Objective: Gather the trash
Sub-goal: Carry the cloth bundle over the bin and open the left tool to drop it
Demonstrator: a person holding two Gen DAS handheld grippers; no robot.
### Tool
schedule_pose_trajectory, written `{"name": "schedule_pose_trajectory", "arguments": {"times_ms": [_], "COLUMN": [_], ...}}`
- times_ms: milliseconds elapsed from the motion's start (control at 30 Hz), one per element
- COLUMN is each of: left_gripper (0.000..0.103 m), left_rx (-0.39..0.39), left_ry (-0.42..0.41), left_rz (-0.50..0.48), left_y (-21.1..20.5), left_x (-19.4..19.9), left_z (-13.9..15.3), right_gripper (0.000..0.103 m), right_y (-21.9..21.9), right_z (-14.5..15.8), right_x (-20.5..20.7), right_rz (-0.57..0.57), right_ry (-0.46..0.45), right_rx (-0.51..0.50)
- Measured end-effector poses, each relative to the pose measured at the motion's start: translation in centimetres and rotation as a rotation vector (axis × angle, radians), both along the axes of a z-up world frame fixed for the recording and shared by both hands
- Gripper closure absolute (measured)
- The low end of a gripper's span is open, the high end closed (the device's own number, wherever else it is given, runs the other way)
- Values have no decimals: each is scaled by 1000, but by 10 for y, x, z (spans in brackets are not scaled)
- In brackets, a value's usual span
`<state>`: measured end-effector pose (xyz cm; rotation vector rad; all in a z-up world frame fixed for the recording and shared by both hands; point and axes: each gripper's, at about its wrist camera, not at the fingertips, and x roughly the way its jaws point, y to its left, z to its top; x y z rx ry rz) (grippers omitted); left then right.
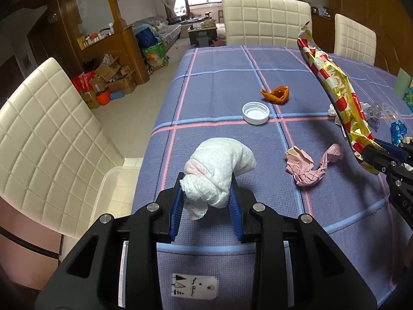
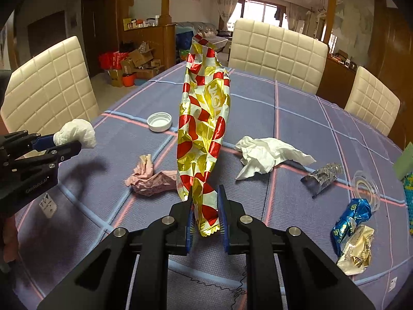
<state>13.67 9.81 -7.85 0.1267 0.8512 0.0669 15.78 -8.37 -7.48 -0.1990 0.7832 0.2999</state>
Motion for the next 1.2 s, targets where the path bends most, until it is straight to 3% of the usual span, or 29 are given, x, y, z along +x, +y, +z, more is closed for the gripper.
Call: {"name": "schedule_pose_trajectory", "arguments": {"times_ms": [633, 1200], "left_gripper": [70, 70], "left_rx": [14, 12], "left_ry": [-54, -54], "left_rz": [59, 200], "left_y": [35, 98], "left_x": [-40, -69], "left_z": [16, 11], "right_gripper": [87, 87], "right_y": [46, 126], "right_z": [13, 11], "right_x": [-19, -34], "right_rz": [100, 256], "right_ry": [-25, -73], "right_rx": [-46, -150]}}
